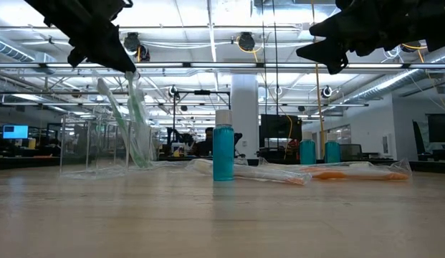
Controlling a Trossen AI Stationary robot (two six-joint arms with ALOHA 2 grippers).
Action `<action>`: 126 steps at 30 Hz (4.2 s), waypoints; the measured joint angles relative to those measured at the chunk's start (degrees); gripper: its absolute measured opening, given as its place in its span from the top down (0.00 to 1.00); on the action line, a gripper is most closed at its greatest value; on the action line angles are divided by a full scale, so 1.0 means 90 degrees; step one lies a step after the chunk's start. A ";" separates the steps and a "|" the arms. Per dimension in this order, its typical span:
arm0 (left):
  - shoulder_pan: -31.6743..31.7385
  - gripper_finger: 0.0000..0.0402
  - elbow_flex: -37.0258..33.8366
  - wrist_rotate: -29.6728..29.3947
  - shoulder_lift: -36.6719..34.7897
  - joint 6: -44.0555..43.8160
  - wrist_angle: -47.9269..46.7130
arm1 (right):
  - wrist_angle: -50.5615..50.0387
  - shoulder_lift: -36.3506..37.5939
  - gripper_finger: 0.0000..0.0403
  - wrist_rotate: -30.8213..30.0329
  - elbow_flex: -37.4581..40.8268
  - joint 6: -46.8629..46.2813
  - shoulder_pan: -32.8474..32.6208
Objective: Pick & Place toothbrushing station
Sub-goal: Put the green toothbrush into the top section of the transparent organizer, then put the orange toothbrush into the bottom section of the transparent organizer
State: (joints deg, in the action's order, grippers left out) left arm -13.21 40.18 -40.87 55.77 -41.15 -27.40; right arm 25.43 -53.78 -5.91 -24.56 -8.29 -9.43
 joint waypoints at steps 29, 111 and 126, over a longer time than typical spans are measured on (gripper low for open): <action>0.0002 0.89 0.0013 -0.0145 0.0457 -0.0285 0.0060 | -0.0002 -0.0002 0.36 0.0000 0.0002 -0.0002 0.0000; -0.1513 0.48 -0.2057 0.0063 -0.0855 0.4443 0.5860 | -0.2585 -0.1745 0.36 -0.1172 -0.0002 -0.1633 0.1009; -0.1144 0.48 -0.2055 0.0039 -0.0852 0.3825 0.5669 | -0.0515 -0.2990 0.36 -0.1493 -0.0002 -0.1143 0.1876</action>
State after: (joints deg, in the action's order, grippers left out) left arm -23.51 21.69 -40.51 48.10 -6.72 23.63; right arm 20.80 -80.69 -19.35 -24.58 -18.58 7.45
